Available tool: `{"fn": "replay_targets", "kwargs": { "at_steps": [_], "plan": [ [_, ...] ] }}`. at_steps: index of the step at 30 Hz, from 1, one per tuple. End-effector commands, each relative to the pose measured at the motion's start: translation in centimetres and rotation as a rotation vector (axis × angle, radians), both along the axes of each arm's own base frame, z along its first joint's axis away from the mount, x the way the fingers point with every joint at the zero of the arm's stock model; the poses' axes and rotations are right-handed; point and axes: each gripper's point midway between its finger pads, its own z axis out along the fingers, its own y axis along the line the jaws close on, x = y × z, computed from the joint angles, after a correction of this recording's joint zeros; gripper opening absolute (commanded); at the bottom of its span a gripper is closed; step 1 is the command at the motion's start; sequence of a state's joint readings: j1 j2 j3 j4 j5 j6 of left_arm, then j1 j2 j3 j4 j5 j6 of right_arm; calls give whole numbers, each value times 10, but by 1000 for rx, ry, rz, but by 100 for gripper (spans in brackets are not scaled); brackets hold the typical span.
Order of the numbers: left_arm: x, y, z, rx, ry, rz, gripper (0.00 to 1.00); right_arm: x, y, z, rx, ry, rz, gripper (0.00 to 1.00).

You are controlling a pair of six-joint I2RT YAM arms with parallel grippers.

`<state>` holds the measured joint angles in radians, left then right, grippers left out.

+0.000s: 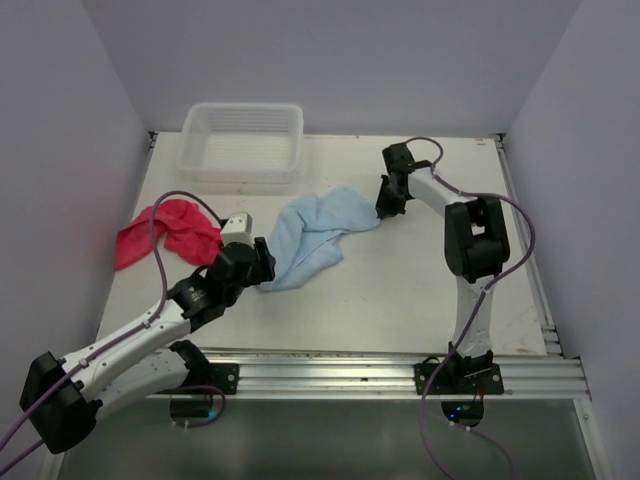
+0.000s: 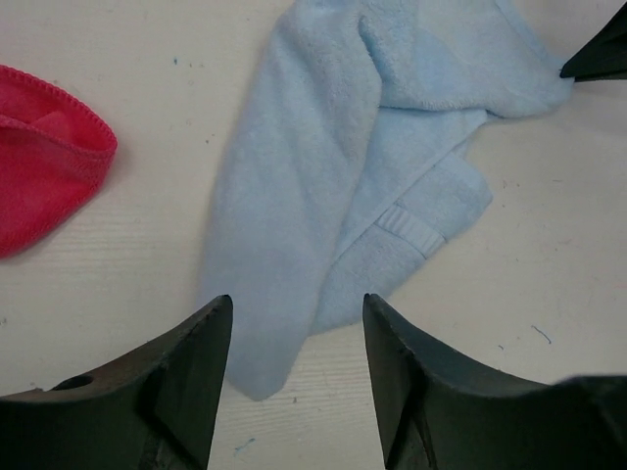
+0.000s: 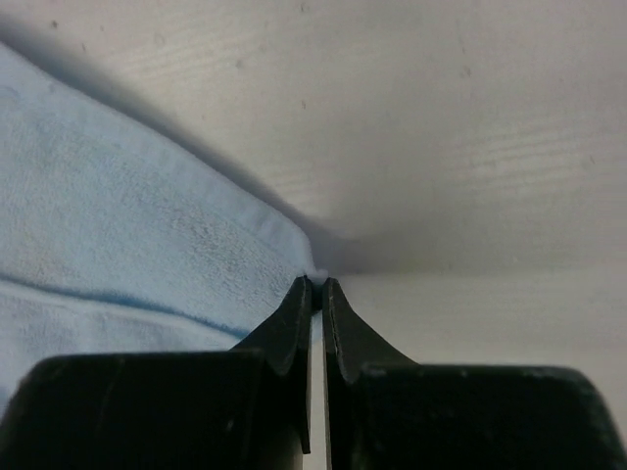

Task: Roll the towels
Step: Flatten the towel

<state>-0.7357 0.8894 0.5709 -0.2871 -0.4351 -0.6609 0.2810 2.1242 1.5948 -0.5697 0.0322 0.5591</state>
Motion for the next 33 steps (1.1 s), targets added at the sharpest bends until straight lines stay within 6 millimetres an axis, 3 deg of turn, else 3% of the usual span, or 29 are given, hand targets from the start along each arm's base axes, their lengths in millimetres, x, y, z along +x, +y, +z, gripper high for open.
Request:
{"fn": "replay_targets", "kwargs": {
  "at_steps": [1, 3, 4, 8, 11, 13, 15, 16, 21, 23, 26, 33],
  "plan": [
    [3, -2, 14, -33, -39, 3, 61, 4, 9, 117, 44, -149, 63, 0],
    [1, -1, 22, -47, -57, 2, 62, 6, 9, 159, 41, -216, 97, 0],
    [1, 0, 27, -58, -73, 7, 62, 4, 12, 195, 62, -266, 125, 0],
    [1, 8, 34, -62, -108, 33, 64, -12, 2, 252, 49, -348, 137, 0],
    [4, 9, 33, -46, -114, 41, 66, -27, -15, 271, 10, -394, 97, 0],
    [7, 8, 33, -40, -117, 39, 67, -33, -32, 267, -24, -392, 46, 0],
    [10, 3, 28, -33, -114, 28, 67, -40, -48, 282, -18, -454, -16, 0],
    [11, 0, 25, -26, -106, 15, 68, -45, -53, 273, -21, -438, -31, 0],
    [25, -13, 31, -22, -131, -10, 70, -56, -83, 266, -20, -428, -113, 0],
    [31, -24, 32, -22, -130, -39, 70, -57, -87, 259, 9, -420, -135, 0],
    [42, -33, 34, -4, -137, -56, 71, -60, -100, 265, -11, -442, -169, 0],
    [74, -36, 25, 33, -129, -47, 72, -63, -115, 277, -25, -455, -191, 0]
  ]
}}
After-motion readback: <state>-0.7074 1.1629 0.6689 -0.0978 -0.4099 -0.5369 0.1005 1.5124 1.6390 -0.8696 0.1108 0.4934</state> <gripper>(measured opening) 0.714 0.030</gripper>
